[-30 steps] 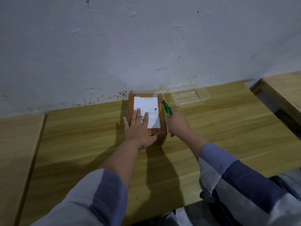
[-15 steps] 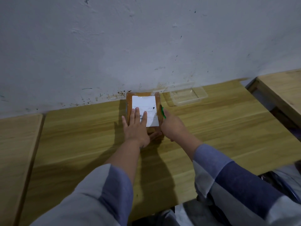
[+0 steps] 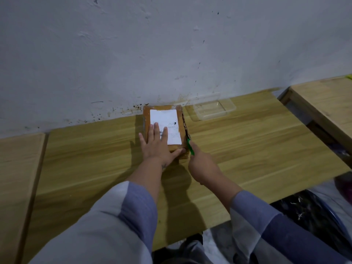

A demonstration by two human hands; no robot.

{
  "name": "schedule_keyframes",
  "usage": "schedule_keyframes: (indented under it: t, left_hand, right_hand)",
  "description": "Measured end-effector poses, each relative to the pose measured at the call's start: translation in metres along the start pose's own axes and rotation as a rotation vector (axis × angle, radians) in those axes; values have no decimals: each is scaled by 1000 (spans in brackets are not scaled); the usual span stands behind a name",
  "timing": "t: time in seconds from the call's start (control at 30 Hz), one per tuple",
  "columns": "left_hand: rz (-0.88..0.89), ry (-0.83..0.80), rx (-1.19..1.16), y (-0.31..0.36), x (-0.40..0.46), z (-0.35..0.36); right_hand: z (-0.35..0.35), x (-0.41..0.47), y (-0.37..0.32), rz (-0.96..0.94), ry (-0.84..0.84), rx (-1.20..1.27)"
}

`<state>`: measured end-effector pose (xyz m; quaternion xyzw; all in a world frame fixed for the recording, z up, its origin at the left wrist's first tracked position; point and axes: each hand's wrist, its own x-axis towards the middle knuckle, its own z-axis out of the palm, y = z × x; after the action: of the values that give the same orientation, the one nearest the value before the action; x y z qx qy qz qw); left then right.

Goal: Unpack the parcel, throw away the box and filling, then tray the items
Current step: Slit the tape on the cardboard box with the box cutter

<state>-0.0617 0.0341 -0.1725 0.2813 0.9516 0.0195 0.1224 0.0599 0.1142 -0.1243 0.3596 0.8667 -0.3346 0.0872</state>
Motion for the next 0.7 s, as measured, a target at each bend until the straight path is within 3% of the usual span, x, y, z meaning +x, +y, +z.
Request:
schedule_keyframes:
  t: [0.23, 0.37, 0.53, 0.7]
  left_hand:
    - [-68, 7, -90, 9, -5, 0]
    - [-50, 16, -156, 11, -8, 1]
    - [103, 67, -102, -13, -12, -4]
    - [255, 89, -46, -42, -11, -7]
  right_hand:
    - [-3, -2, 18, -151, 188, 292]
    - [-4, 19, 18, -72, 173, 351]
    - [-1, 43, 11, 21, 177, 320]
    - [-6, 66, 9, -18, 153, 340]
